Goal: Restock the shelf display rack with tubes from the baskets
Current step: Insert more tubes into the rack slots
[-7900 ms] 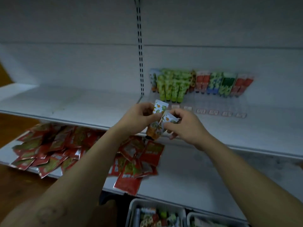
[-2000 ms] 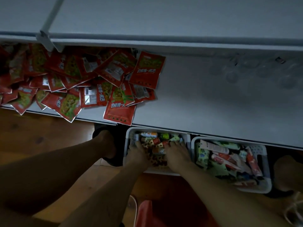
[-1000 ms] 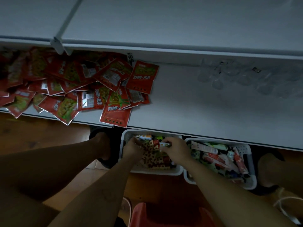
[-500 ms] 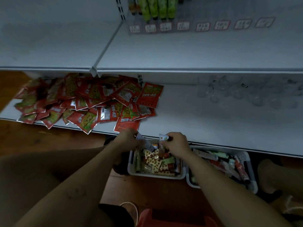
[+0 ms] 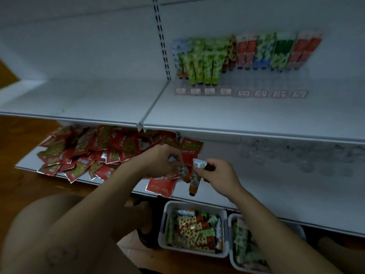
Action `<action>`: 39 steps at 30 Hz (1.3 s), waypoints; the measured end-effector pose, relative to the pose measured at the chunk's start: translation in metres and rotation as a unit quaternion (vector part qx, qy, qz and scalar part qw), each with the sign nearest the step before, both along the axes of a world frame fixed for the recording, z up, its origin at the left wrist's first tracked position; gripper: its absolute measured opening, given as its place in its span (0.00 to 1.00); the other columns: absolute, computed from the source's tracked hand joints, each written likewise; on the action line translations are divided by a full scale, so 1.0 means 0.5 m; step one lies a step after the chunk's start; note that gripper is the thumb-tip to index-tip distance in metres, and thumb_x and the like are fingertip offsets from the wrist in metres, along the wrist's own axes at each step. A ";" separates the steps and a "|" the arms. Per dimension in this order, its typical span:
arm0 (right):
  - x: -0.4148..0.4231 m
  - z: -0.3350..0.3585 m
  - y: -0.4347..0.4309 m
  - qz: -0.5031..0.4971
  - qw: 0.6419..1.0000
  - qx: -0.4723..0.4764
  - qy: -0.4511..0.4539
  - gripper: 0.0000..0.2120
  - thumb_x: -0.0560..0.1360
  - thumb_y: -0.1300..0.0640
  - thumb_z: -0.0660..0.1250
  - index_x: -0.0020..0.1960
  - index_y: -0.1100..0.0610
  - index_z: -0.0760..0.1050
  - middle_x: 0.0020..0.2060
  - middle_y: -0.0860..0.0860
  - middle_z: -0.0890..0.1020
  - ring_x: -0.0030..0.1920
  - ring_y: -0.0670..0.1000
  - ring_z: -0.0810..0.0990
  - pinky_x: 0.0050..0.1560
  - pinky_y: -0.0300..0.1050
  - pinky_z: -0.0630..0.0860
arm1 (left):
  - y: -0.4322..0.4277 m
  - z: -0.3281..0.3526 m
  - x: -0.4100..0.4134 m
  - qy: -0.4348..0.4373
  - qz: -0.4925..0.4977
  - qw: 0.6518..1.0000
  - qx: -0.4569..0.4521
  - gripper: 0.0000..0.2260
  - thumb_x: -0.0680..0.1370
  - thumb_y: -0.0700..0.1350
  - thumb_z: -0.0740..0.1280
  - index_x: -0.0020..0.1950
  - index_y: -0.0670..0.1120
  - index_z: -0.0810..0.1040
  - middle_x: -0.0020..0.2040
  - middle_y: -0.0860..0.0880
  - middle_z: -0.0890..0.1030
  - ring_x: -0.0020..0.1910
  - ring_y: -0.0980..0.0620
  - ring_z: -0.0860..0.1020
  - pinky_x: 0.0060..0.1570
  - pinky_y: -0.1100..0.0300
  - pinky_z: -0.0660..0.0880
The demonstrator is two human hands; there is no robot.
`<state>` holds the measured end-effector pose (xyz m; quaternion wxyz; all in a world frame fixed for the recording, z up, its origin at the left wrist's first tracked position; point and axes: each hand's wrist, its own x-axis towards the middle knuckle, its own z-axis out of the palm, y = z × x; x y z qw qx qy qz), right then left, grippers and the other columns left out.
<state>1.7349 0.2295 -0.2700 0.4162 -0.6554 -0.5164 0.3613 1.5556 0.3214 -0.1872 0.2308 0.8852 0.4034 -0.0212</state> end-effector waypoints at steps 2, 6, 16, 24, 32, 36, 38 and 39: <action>0.002 0.047 0.010 0.018 0.999 0.021 -0.027 0.15 0.74 0.48 0.70 0.37 0.58 0.77 0.28 0.54 0.72 0.27 0.46 0.67 0.30 0.38 0.63 | 0.008 0.041 -0.004 -0.007 -0.017 1.000 0.006 0.08 0.78 0.48 0.65 0.54 0.60 0.75 0.49 0.56 0.78 0.43 0.56 0.78 0.45 0.55 0.77; 0.011 0.157 0.037 0.009 0.991 0.095 -0.089 0.14 0.72 0.46 0.72 0.39 0.57 0.79 0.30 0.53 0.78 0.29 0.47 0.74 0.31 0.42 0.70 | 0.035 0.126 -0.005 -0.082 0.000 0.995 0.050 0.15 0.75 0.49 0.70 0.59 0.57 0.71 0.45 0.58 0.77 0.41 0.58 0.77 0.41 0.59 0.75; 0.027 0.405 0.181 -0.010 0.967 0.184 -0.177 0.11 0.73 0.51 0.72 0.41 0.59 0.79 0.35 0.57 0.81 0.37 0.57 0.80 0.41 0.56 0.79 | 0.175 0.230 0.043 -0.343 0.039 0.936 0.070 0.07 0.78 0.48 0.66 0.47 0.44 0.76 0.42 0.47 0.81 0.41 0.51 0.81 0.45 0.48 0.79; 0.048 0.528 0.322 -0.038 0.937 0.216 -0.272 0.10 0.71 0.49 0.73 0.41 0.56 0.80 0.33 0.53 0.83 0.36 0.53 0.83 0.41 0.54 0.81 | 0.339 0.267 0.071 -0.513 0.089 0.850 0.081 0.04 0.78 0.49 0.65 0.48 0.50 0.74 0.44 0.46 0.82 0.43 0.48 0.82 0.44 0.43 0.80; 0.034 0.525 0.464 0.009 0.872 0.188 -0.451 0.09 0.73 0.50 0.71 0.44 0.56 0.78 0.36 0.51 0.79 0.37 0.52 0.77 0.33 0.42 0.69 | 0.467 0.227 0.093 -0.545 0.092 0.832 0.042 0.06 0.71 0.38 0.74 0.40 0.45 0.79 0.41 0.42 0.83 0.41 0.44 0.83 0.45 0.44 0.80; 0.048 0.495 0.502 0.026 0.805 0.158 -0.571 0.11 0.73 0.46 0.70 0.43 0.54 0.81 0.36 0.52 0.79 0.37 0.52 0.75 0.39 0.43 0.63 | 0.490 0.202 0.114 -0.598 0.104 0.795 -0.011 0.07 0.71 0.35 0.74 0.38 0.44 0.77 0.41 0.38 0.82 0.42 0.43 0.83 0.42 0.50 0.82; 0.049 0.483 0.506 0.038 0.763 0.142 -0.629 0.14 0.74 0.43 0.68 0.34 0.50 0.74 0.32 0.49 0.73 0.37 0.50 0.69 0.42 0.42 0.57 | 0.491 0.192 0.123 -0.597 0.097 0.796 -0.022 0.08 0.70 0.34 0.73 0.38 0.43 0.77 0.40 0.40 0.82 0.40 0.45 0.83 0.40 0.55 0.81; 0.050 0.478 0.506 0.044 0.748 0.139 -0.648 0.15 0.74 0.42 0.67 0.34 0.50 0.72 0.33 0.48 0.70 0.39 0.50 0.67 0.43 0.42 0.56 | 0.491 0.187 0.127 -0.592 0.090 0.800 -0.024 0.08 0.70 0.33 0.73 0.38 0.42 0.77 0.39 0.40 0.82 0.39 0.47 0.82 0.38 0.57 0.80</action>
